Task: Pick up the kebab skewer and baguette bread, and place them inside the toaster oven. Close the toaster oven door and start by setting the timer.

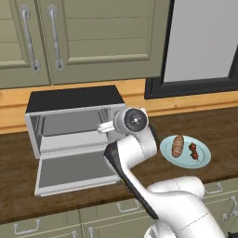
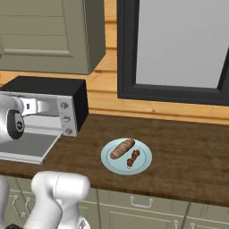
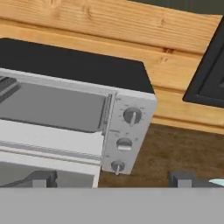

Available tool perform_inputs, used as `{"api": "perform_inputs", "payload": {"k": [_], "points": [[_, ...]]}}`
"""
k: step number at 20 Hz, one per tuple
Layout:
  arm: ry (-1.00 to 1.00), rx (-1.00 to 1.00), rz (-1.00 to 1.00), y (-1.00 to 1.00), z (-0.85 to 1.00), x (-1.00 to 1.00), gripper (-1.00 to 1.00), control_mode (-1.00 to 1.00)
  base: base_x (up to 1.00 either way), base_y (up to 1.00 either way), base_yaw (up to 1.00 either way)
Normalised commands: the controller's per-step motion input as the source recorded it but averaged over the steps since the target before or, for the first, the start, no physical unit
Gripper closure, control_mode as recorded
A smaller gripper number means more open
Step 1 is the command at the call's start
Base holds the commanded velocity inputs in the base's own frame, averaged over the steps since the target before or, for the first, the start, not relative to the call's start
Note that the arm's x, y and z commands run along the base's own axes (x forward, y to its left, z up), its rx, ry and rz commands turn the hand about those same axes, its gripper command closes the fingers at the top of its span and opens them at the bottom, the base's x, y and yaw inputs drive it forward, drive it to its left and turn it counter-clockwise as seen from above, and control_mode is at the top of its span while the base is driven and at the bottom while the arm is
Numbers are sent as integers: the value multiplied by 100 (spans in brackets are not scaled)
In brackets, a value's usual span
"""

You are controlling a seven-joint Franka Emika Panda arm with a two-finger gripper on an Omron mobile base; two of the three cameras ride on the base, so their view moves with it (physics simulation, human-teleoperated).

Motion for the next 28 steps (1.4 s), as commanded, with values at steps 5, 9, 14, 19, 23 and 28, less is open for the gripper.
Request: {"api": "perform_inputs", "payload": {"k": [5,9,14,19,23,28], "points": [[-17,12,0,100,-17,5,-100,-100,0,0,0],[-15,5,0,100,-3,34,-100,-100,0,0,0],[-10,10,0,61,-21,52,-100,-100,0,0,0],[-4,7,-5,41,-6,29,-100,-100,0,0,0],[0,1,-1,26,-32,28,-100,-100,0,0,0],[0,0,0,1,0,40,-100,-100,0,0,0]]}}
